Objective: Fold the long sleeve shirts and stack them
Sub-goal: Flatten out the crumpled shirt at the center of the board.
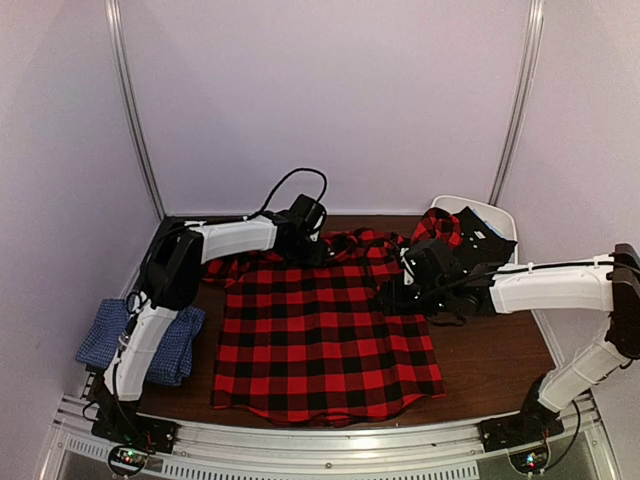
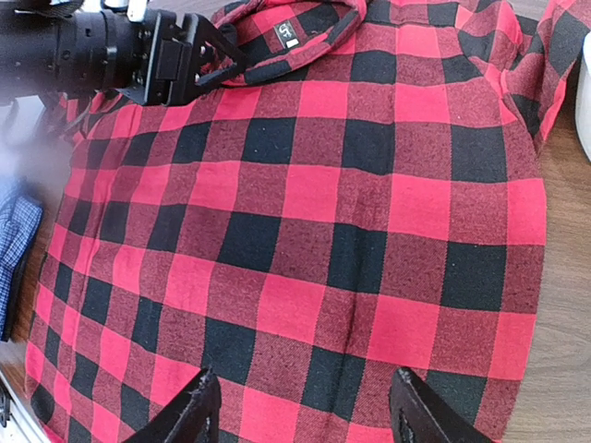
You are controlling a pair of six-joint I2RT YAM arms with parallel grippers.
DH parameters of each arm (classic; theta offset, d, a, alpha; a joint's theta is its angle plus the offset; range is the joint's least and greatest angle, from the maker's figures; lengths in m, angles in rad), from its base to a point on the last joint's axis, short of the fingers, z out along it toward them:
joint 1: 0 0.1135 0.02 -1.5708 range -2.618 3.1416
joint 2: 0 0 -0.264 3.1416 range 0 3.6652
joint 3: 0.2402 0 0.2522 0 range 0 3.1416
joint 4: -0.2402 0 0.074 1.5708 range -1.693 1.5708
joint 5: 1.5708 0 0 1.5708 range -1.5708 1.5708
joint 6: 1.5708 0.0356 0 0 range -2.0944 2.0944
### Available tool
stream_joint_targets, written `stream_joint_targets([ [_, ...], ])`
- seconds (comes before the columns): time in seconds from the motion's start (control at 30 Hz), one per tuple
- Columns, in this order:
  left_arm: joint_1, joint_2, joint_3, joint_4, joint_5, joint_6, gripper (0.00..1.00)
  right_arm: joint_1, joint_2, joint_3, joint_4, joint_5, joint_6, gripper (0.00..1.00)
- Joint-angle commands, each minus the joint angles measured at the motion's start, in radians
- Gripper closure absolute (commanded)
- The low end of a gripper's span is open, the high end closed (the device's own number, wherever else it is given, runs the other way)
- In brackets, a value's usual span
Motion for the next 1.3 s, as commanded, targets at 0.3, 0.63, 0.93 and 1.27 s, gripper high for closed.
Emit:
stream_joint_targets([
  [0.3,-0.023,0.077,0.078,-0.005,-0.036,0.030,0.39,0.004,-0.052,-0.024,-0.029,0.035,-0.021,0.34],
  [0.63,-0.023,0.076,0.084,-0.006,-0.090,0.021,0.71,0.004,-0.085,-0.047,-0.034,0.052,-0.001,0.34],
  [0.93,0.005,0.055,0.127,0.000,-0.160,0.006,1.00,0.004,-0.105,-0.047,-0.048,0.061,0.001,0.35],
  [1.27,0.131,0.052,0.182,0.091,-0.060,-0.024,1.00,0.004,-0.102,-0.023,-0.060,0.049,-0.001,0.36],
])
